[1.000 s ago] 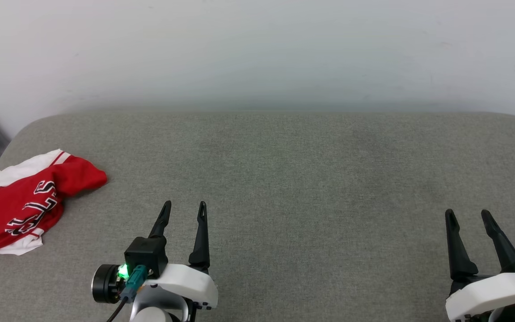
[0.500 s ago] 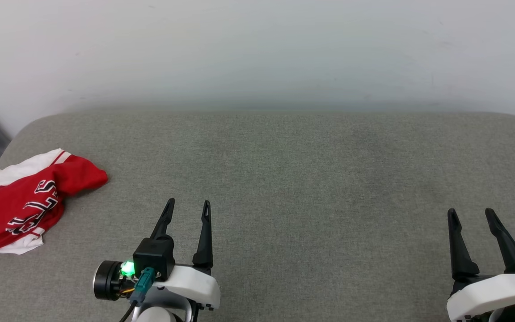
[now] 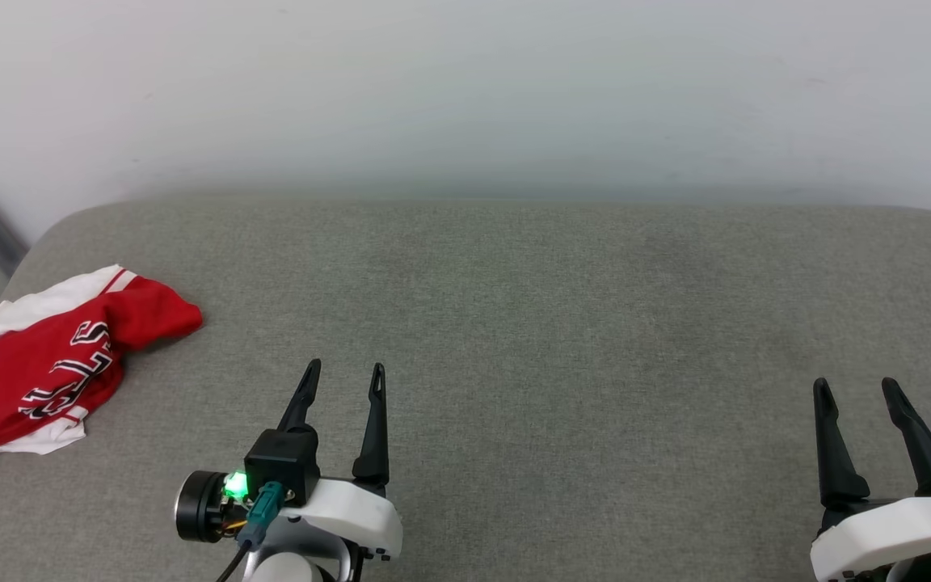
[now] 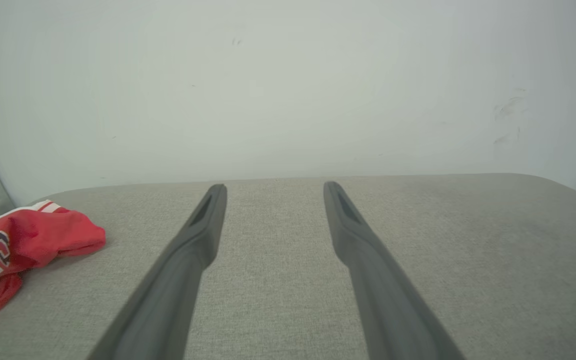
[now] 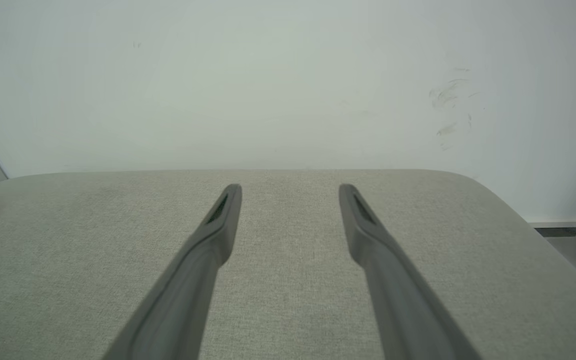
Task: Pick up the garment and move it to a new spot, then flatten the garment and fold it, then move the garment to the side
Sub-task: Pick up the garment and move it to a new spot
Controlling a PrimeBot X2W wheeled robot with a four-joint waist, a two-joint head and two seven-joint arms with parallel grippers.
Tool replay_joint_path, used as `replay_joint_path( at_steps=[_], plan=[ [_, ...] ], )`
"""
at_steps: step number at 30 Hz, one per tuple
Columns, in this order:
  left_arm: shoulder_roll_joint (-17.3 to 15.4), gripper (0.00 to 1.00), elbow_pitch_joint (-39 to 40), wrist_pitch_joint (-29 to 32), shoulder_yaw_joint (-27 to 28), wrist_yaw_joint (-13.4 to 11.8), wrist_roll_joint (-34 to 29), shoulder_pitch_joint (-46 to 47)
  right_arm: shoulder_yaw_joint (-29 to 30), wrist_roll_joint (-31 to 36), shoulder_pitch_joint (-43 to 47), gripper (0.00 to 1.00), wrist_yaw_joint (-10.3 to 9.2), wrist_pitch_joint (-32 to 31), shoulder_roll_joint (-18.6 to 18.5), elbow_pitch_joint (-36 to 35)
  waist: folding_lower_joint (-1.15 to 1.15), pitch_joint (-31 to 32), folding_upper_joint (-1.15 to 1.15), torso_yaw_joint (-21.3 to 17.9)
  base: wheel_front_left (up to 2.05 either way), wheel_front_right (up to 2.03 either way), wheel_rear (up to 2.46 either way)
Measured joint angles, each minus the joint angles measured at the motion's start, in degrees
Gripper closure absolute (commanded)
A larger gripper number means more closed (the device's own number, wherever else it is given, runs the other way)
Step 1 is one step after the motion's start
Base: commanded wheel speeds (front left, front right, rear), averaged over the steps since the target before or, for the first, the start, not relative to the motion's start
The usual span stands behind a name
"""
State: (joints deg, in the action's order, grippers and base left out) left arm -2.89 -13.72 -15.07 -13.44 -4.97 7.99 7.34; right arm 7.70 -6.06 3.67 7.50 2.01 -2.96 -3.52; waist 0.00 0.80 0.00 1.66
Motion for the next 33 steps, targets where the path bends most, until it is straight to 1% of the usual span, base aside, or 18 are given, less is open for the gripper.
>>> replay_joint_path(
  at_steps=[6,11,20,27,33],
  plan=[
    [0.00,0.00,-0.25,0.01,-0.23,-0.05,1.51,0.18,0.38,-0.49,-0.03,0.00,0.00,0.30,-0.01,0.07,0.00,-0.09,0.00,1.24,0.00,0.00,0.00],
    [0.01,0.00,-0.21,0.00,-0.12,-0.36,1.91,0.91,-0.04,-0.51,-0.10,0.00,0.00,0.49,-0.01,-0.07,0.00,-0.25,0.00,3.75,0.00,0.00,0.00],
    [0.00,0.00,0.51,0.00,2.01,-1.09,2.44,1.22,-1.74,-0.53,-0.48,0.00,0.00,0.41,0.01,-0.90,0.00,-0.91,0.00,11.12,0.00,0.00,0.00],
    [-0.01,0.00,0.90,0.00,4.02,-1.14,2.47,1.19,-3.44,-0.99,-1.40,0.00,0.00,0.52,0.03,-1.53,0.00,-1.51,0.00,17.34,0.00,0.00,0.00],
    [-0.02,0.00,1.25,0.00,5.30,-1.15,1.78,0.97,-4.57,-1.02,-2.26,0.00,0.00,0.55,0.03,-2.05,0.00,-2.08,0.00,21.62,0.00,0.00,0.00]
  ],
)
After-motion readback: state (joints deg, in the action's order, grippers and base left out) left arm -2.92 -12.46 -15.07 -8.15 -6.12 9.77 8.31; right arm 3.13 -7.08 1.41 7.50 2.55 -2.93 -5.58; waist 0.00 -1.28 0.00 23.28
